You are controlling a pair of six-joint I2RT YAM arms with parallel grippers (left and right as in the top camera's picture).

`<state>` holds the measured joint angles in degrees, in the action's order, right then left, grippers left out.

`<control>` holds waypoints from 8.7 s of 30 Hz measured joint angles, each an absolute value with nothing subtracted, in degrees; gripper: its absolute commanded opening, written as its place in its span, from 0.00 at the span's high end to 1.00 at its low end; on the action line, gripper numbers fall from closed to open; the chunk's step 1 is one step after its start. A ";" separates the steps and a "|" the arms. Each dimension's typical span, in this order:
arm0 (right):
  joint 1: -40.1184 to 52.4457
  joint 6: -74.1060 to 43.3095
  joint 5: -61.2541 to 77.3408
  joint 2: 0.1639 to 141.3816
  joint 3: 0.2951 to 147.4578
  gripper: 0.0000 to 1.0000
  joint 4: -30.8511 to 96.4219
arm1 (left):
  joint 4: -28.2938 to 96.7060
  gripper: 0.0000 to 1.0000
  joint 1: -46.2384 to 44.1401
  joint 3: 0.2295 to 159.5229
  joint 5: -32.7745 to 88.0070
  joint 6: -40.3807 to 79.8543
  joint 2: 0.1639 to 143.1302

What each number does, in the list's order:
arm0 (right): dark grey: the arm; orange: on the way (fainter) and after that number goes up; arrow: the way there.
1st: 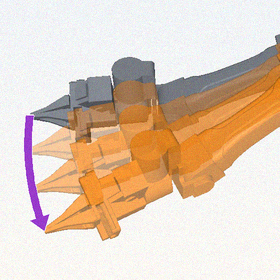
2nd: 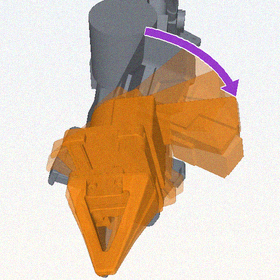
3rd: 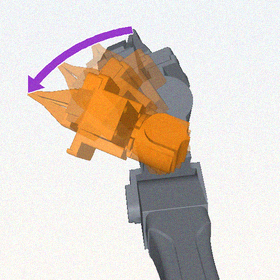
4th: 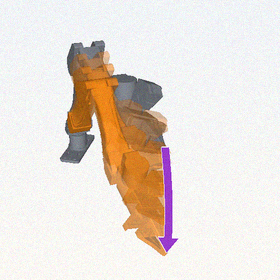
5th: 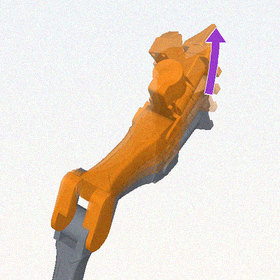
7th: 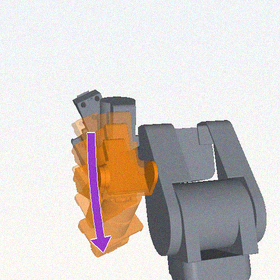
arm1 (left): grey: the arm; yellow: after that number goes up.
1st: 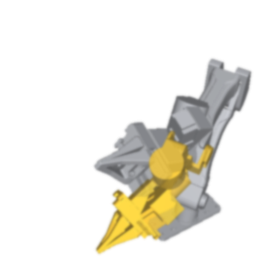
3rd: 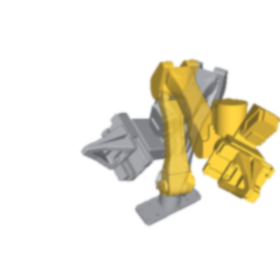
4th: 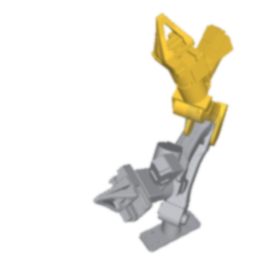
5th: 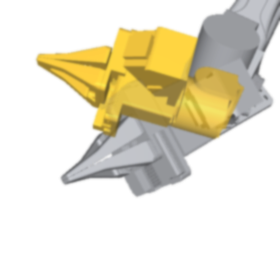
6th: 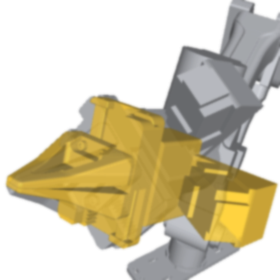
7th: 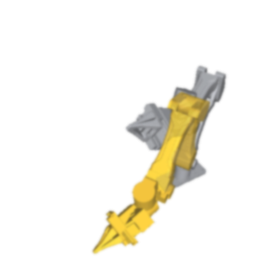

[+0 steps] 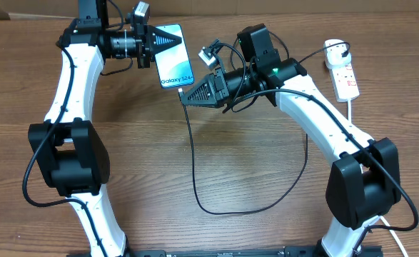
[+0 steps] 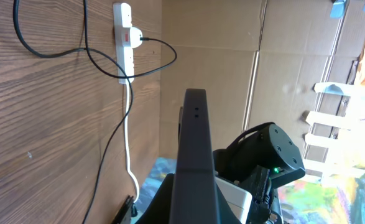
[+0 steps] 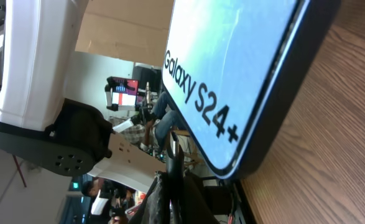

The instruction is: Plug charger to phone and switch on socket

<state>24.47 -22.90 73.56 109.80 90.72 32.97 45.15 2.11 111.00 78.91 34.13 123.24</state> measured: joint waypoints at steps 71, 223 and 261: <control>23.66 -26.98 73.69 109.91 90.72 0.96 28.53 | 39.55 0.96 0.71 111.00 81.25 38.87 123.24; 15.84 -12.56 43.05 110.10 89.89 0.37 51.66 | 65.52 0.96 -0.03 105.23 36.38 -4.40 132.62; 15.86 -12.34 43.05 110.13 89.89 0.38 52.14 | 60.23 0.82 -0.03 103.46 33.36 1.85 133.21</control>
